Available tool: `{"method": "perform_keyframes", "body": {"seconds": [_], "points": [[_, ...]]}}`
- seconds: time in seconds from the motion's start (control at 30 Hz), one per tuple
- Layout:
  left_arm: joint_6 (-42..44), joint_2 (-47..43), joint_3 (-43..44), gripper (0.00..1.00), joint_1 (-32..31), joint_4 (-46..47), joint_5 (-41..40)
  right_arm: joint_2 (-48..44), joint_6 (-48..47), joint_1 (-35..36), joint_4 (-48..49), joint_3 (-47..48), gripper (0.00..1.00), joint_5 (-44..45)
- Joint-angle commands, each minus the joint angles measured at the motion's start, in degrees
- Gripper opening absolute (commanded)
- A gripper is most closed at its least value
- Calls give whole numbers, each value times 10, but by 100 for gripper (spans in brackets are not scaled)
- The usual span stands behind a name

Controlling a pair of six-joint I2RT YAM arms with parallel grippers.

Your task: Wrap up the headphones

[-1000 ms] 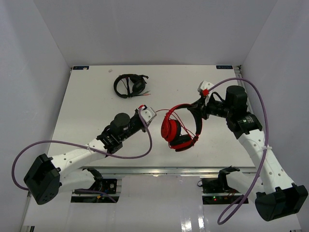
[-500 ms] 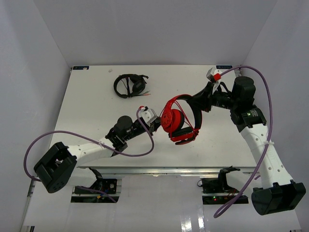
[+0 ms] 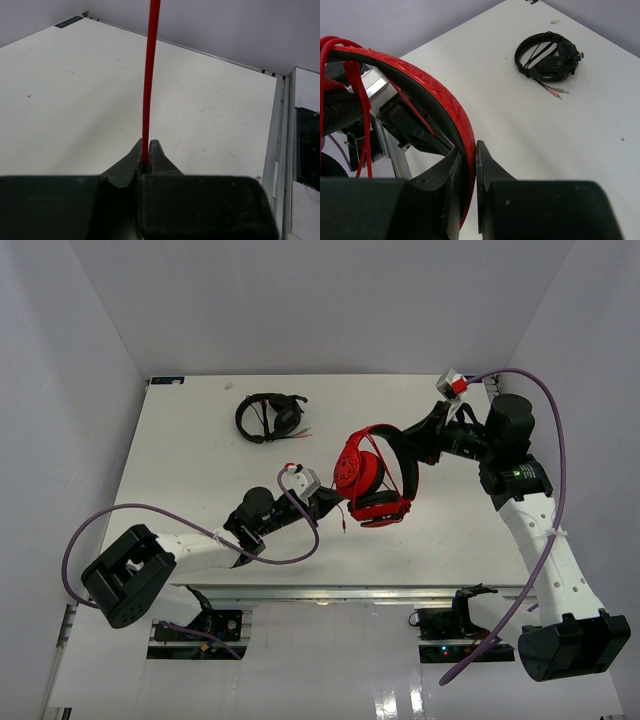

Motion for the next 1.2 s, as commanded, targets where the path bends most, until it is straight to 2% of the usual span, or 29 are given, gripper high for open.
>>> {"method": "perform_keyframes", "body": {"seconds": [0.0,0.13,0.37,0.57,0.83,1.07,1.17], "points": [[-33,21,-1,5,0,38,21,-6,86,-6,68,12,8,2],[-41,33,6,5,-6,43,14,-6,141,-7,77,-1,8,76],[-57,62,30,6,-38,50,-27,6,243,13,72,-30,8,301],[-71,73,38,8,-65,74,-73,9,268,21,98,-55,8,363],[-72,73,44,8,-76,55,-89,35,258,36,143,-58,8,478],[-77,97,55,9,-77,14,-94,72,169,78,187,-91,8,606],[-84,126,59,9,-77,12,-84,94,146,84,202,-110,8,630]]}}
